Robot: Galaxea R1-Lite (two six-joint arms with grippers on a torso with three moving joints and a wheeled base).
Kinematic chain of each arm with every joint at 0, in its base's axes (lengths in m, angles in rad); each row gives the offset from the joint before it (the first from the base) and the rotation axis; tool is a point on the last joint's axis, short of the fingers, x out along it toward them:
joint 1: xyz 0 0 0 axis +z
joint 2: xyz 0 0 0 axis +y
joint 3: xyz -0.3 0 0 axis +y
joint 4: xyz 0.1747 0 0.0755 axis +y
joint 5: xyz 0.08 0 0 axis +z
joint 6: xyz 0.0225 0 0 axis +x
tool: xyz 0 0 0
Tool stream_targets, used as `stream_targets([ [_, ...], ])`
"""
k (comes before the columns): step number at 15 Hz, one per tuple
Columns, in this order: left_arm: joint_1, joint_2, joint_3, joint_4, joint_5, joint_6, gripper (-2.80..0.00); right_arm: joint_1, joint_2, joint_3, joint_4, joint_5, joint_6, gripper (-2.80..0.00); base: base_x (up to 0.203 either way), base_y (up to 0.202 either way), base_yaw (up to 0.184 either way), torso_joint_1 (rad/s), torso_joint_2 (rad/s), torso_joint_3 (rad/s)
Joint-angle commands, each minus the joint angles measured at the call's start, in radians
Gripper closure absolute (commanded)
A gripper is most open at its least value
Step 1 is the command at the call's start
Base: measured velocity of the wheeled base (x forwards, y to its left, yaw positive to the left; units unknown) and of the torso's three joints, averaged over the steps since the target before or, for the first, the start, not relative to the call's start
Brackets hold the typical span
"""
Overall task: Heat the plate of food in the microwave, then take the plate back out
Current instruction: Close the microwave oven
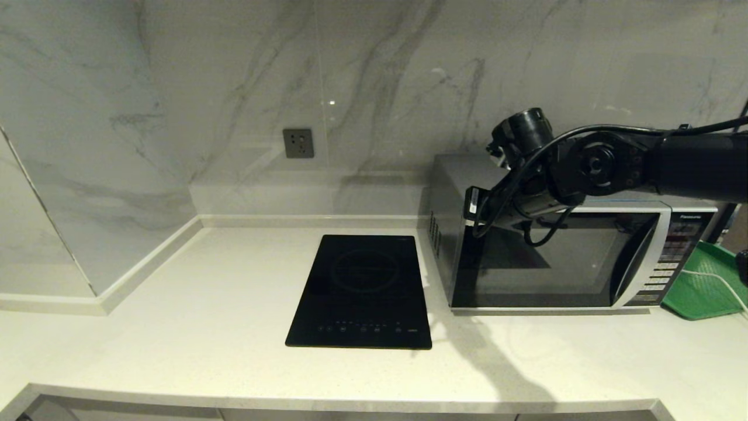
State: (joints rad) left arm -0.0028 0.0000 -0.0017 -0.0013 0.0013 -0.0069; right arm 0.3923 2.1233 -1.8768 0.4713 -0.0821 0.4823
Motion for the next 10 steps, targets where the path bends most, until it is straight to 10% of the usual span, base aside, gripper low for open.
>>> stream_targets([
  [1,0.001,0.0,0.0,0.0,0.0,0.001,0.0,-0.003,0.028,-0.021,0.0,-0.003,0.002,0.0,0.0,0.0,0.0,0.0,0.0,0.0],
  [10,0.0,0.0,0.0,0.0,0.0,-0.001,0.0,-0.027,-0.001,-0.067,0.004,-0.036,0.009,0.0,0.0,0.0,0.0,0.0,0.0,0.0],
])
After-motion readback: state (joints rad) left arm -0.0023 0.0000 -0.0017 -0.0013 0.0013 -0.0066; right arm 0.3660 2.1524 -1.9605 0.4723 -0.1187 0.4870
